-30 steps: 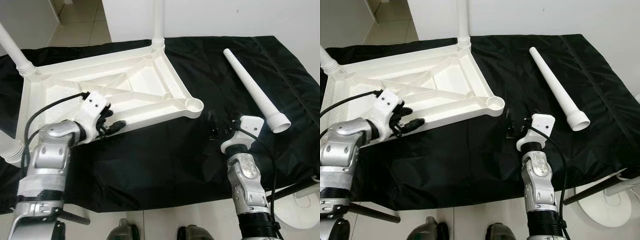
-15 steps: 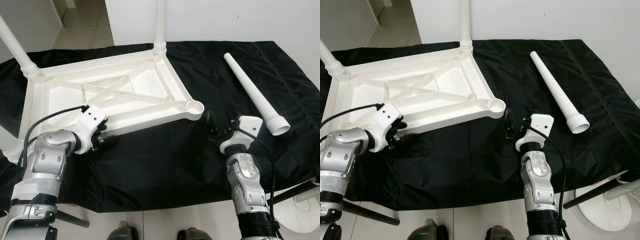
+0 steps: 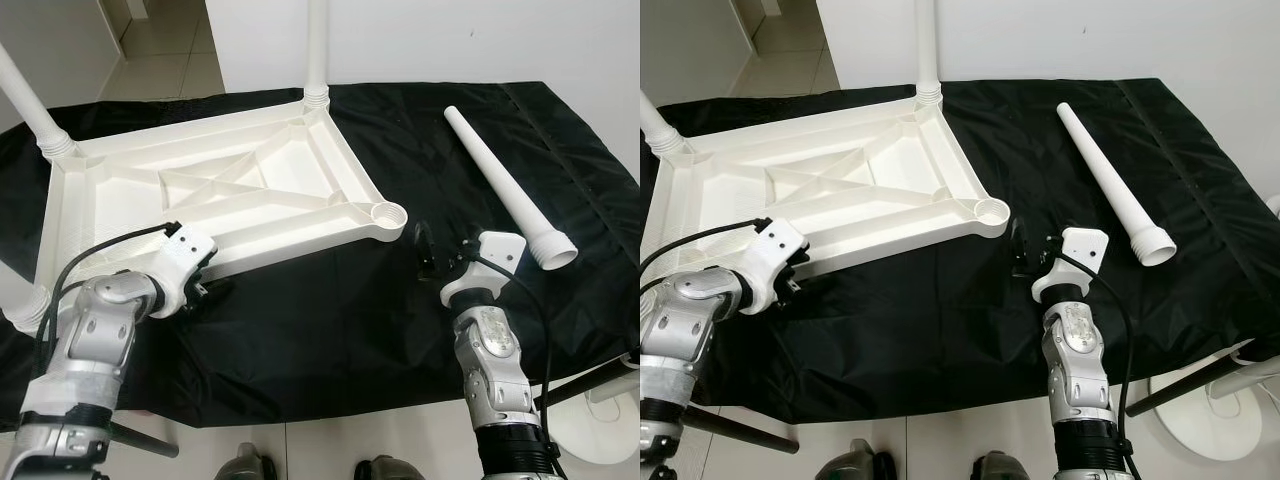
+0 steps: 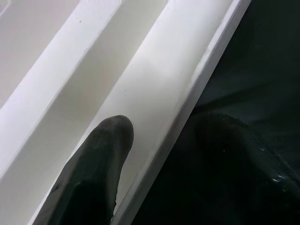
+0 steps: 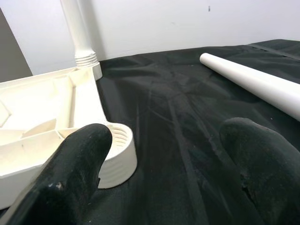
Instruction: Building children table
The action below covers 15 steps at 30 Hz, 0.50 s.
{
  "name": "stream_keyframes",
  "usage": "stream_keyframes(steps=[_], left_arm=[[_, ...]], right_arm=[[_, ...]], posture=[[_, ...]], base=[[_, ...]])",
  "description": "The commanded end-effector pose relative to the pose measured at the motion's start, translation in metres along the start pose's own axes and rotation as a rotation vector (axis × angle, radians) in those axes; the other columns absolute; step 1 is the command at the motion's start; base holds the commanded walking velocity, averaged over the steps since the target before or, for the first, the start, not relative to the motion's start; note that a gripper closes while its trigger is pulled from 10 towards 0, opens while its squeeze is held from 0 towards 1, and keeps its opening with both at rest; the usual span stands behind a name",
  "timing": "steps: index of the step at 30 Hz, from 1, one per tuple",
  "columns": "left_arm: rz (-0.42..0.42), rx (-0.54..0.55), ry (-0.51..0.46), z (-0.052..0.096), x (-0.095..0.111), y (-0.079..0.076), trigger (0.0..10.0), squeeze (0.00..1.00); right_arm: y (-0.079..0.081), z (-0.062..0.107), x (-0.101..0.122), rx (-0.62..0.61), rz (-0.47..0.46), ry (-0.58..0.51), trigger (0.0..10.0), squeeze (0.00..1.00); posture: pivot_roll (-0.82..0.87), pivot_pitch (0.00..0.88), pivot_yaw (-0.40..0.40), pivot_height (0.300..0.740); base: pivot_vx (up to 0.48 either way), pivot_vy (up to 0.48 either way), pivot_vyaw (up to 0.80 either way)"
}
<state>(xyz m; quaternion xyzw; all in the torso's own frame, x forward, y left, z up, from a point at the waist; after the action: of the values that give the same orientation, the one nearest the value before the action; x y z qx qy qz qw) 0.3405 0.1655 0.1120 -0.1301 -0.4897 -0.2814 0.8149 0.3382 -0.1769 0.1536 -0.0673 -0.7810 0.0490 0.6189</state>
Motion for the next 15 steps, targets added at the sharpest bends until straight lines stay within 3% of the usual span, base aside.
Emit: stream_keyframes(steps=[1, 3, 15], left_arm=[[0.025, -0.066, 0.01, -0.001, -0.004, -0.018, 10.0, 0.0], [0.037, -0.099, -0.006, 0.0, -0.002, -0.035, 10.0, 0.0], [0.108, -0.134, -0.027, 0.0, -0.001, -0.079, 10.0, 0.0]], right_arm=[[0.001, 0.0, -0.001, -0.004, 0.002, -0.001, 10.0, 0.0], [0.0, -0.001, -0.001, -0.007, 0.0, -0.003, 10.0, 0.0], [0.0, -0.002, -0.001, -0.016, -0.006, -0.004, 10.0, 0.0]], posture=[[-0.09, 0.044, 0.067, 0.74], [-0.09, 0.045, 0.069, 0.74], [-0.08, 0.057, 0.075, 0.74]], base=[[0.0, 0.0, 0.0], [0.0, 0.0, 0.0], [0.0, 0.0, 0.0]])
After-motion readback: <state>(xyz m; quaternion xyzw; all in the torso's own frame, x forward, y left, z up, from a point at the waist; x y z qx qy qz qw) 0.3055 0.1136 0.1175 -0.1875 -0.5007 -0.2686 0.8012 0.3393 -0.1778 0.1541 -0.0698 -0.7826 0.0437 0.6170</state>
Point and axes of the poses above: a point about 5 cm out from each wrist's last joint towards the gripper, its own z axis pointing back from the gripper into the wrist, its own x axis along the axis of the wrist's last joint, y = z × x, the point moved 5 cm from there along -z, pointing out of the wrist towards the gripper, and after that the axes turned 14 degrees about z, right-handed, at the moved point
